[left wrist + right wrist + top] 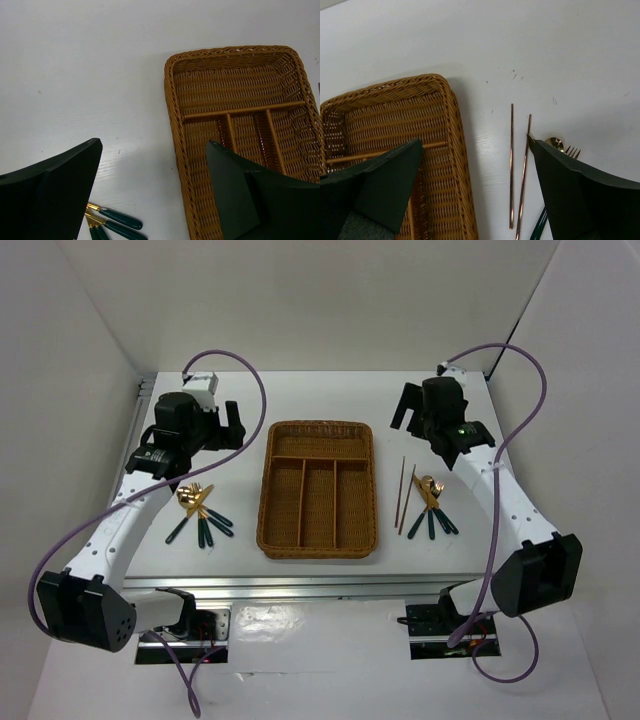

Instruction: Sort the eating utensils into containers

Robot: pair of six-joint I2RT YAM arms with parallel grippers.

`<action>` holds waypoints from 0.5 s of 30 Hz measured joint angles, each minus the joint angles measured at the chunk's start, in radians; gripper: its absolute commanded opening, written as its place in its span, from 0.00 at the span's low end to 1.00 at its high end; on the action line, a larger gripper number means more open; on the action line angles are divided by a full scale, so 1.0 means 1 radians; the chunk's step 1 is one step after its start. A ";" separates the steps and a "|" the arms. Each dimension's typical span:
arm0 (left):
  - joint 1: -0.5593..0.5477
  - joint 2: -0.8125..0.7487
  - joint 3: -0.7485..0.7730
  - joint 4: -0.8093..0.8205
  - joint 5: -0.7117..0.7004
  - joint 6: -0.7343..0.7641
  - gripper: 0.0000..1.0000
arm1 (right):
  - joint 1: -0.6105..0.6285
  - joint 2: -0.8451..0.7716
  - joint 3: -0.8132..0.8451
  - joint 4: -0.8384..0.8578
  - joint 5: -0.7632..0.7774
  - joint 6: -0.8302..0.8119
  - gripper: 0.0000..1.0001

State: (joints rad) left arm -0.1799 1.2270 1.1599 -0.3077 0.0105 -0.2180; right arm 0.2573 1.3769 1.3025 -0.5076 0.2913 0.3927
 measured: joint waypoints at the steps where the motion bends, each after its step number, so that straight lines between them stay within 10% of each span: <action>1: 0.000 0.000 0.000 -0.003 0.000 -0.002 1.00 | 0.000 -0.006 0.000 -0.008 0.008 0.007 1.00; 15: 0.000 0.034 0.049 -0.052 -0.059 -0.103 1.00 | 0.000 -0.011 -0.069 -0.105 0.021 0.064 1.00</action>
State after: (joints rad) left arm -0.1799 1.2606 1.2091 -0.3599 -0.0483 -0.3206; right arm 0.2573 1.3655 1.2339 -0.6128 0.3126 0.4572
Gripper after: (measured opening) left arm 1.001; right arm 0.999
